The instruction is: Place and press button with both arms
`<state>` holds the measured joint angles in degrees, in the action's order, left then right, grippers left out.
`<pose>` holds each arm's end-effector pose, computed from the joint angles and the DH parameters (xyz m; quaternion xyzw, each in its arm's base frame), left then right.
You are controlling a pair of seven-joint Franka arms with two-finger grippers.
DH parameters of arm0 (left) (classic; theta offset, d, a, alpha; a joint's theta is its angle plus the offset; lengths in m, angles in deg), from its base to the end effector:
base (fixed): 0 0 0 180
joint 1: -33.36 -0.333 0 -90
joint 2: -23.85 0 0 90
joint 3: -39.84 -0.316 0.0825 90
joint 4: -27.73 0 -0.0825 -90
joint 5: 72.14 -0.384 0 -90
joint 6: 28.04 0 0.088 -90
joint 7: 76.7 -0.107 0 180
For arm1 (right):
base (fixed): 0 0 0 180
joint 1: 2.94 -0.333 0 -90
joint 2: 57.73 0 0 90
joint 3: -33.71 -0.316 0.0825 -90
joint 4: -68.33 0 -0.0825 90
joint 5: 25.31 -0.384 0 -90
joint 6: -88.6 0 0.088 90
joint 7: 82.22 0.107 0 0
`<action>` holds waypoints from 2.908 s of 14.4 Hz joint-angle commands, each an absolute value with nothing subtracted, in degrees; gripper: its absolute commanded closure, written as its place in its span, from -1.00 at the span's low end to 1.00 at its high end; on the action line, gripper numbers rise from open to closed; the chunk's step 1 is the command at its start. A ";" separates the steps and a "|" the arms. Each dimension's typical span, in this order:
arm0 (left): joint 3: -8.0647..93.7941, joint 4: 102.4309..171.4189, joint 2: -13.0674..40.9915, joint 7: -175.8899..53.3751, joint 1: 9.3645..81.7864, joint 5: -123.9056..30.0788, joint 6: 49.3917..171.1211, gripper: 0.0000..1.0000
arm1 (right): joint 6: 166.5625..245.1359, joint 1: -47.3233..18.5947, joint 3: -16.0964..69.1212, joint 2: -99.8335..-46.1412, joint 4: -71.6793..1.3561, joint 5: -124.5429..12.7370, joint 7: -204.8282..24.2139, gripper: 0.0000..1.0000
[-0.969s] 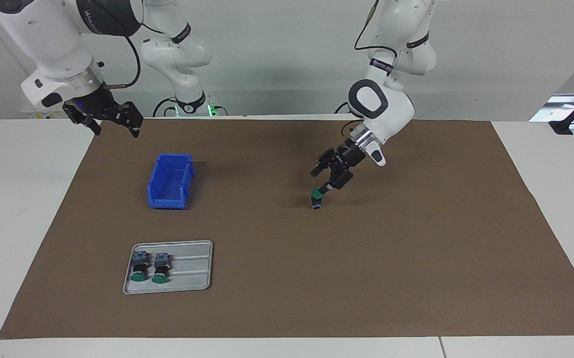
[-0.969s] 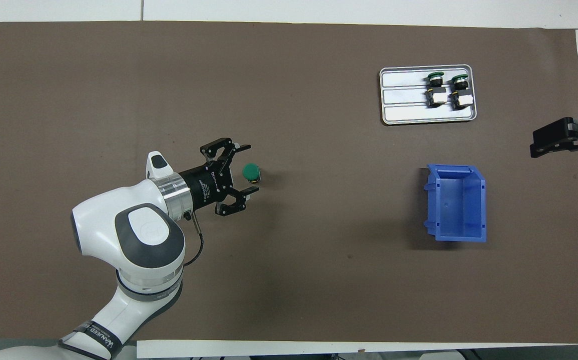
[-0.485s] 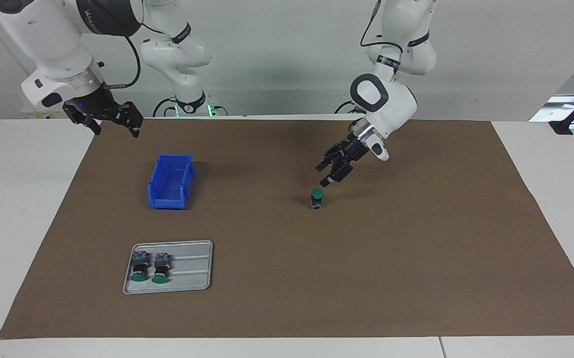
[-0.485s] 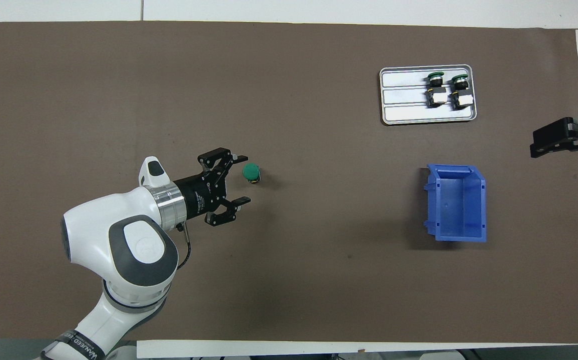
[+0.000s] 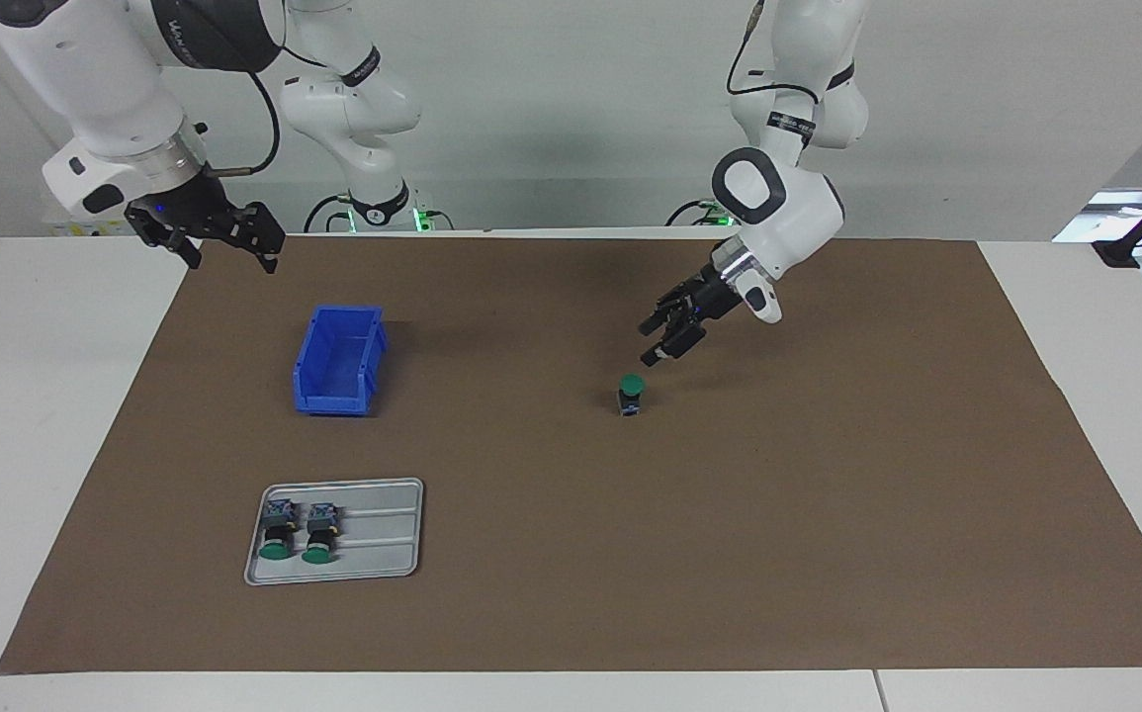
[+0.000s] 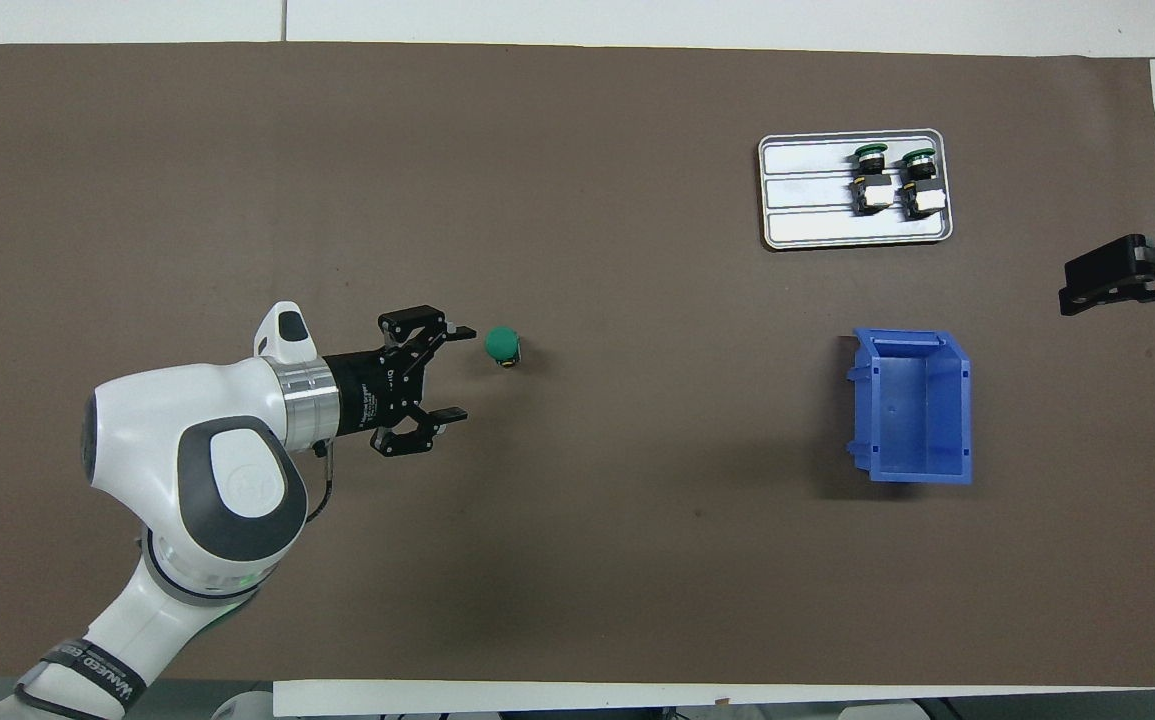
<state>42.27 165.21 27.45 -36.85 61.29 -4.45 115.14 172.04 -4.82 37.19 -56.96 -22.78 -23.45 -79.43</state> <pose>0.4326 -0.2466 0.3526 0.7909 0.4844 -0.1559 0.3399 0.5369 -0.0190 0.6135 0.9973 -0.0391 -0.0600 0.0164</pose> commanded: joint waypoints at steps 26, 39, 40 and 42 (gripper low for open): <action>42.74 132.23 8.74 -23.00 67.72 -67.20 91.75 1.00 | 172.27 -4.43 36.97 -55.71 -24.13 -23.73 -80.38 -0.96; 42.83 134.34 7.50 -21.59 68.16 -67.04 97.47 1.00 | 172.27 -4.43 36.97 -55.71 -24.13 -23.73 -80.29 -0.96; 42.83 134.86 7.59 -21.33 68.42 -66.95 98.34 1.00 | 172.27 -4.43 36.97 -55.71 -24.13 -23.73 -80.29 -0.96; 42.91 135.92 7.76 -20.98 68.60 -66.95 99.75 1.00 | 172.27 -4.43 36.97 -55.71 -24.13 -23.73 -80.29 -0.96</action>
